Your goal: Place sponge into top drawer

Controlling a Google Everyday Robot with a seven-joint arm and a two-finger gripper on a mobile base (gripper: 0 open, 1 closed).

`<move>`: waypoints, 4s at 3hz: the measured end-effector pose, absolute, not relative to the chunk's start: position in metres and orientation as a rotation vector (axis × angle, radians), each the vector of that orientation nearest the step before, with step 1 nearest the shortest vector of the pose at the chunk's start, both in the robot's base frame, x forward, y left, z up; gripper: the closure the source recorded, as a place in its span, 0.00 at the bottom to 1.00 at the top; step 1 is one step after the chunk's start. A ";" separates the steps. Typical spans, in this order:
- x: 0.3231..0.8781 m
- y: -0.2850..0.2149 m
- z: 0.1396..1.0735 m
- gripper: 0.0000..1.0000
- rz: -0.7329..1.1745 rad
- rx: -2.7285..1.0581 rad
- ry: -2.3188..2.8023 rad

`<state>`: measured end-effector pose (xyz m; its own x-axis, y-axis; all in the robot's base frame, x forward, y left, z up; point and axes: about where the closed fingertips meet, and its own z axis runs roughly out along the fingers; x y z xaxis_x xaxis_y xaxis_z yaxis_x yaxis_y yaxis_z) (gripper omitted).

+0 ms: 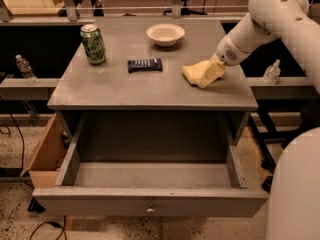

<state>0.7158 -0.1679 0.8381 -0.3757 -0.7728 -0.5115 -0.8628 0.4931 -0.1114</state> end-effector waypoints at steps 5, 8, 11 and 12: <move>0.589 -0.151 0.923 1.00 0.189 -1.316 2.236; 0.532 -0.145 0.887 1.00 0.201 -1.260 2.330; 0.469 -0.127 0.825 1.00 0.207 -1.272 2.373; 0.469 -0.123 0.794 1.00 0.217 -1.270 2.382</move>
Offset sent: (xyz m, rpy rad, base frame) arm -0.0306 0.0202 0.0851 -0.0167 -0.1073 0.0913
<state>0.4693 -0.1226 0.7939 -0.4880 -0.7531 -0.4412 -0.8204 0.5684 -0.0627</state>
